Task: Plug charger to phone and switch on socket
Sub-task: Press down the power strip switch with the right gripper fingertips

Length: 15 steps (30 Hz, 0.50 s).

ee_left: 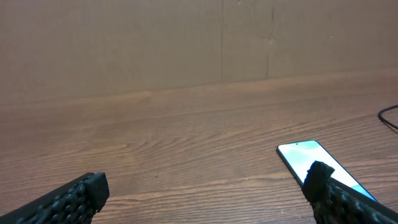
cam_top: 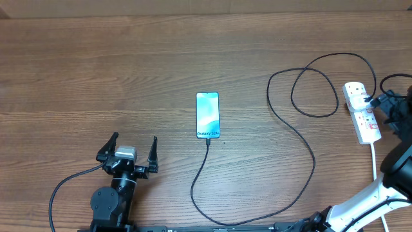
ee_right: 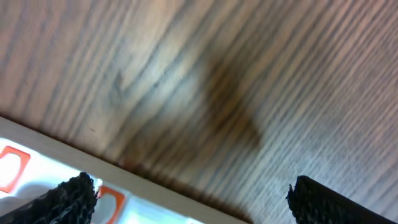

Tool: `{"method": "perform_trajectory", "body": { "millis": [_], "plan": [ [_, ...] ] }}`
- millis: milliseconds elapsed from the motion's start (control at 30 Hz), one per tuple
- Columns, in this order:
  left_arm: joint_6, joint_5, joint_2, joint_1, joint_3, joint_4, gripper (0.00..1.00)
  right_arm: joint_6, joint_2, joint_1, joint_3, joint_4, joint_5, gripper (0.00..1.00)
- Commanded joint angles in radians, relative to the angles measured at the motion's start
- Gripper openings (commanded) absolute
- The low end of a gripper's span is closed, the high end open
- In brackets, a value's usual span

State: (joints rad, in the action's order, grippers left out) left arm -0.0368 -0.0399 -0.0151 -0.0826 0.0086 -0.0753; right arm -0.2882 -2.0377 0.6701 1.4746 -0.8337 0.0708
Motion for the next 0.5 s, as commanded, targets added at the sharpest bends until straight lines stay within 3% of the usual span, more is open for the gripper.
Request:
{"method": "perform_trajectory", "body": {
  "millis": [0,467],
  "plan": [
    [-0.02,0.006,0.008,0.006,-0.004,-0.002,1.0,-0.004,-0.005,0.003,0.018,0.005,0.007,1.0],
    [-0.02,0.006,0.008,0.006,-0.004,-0.002,1.0,-0.003,-0.007,0.003,0.017,-0.067,-0.013,1.0]
  ]
}}
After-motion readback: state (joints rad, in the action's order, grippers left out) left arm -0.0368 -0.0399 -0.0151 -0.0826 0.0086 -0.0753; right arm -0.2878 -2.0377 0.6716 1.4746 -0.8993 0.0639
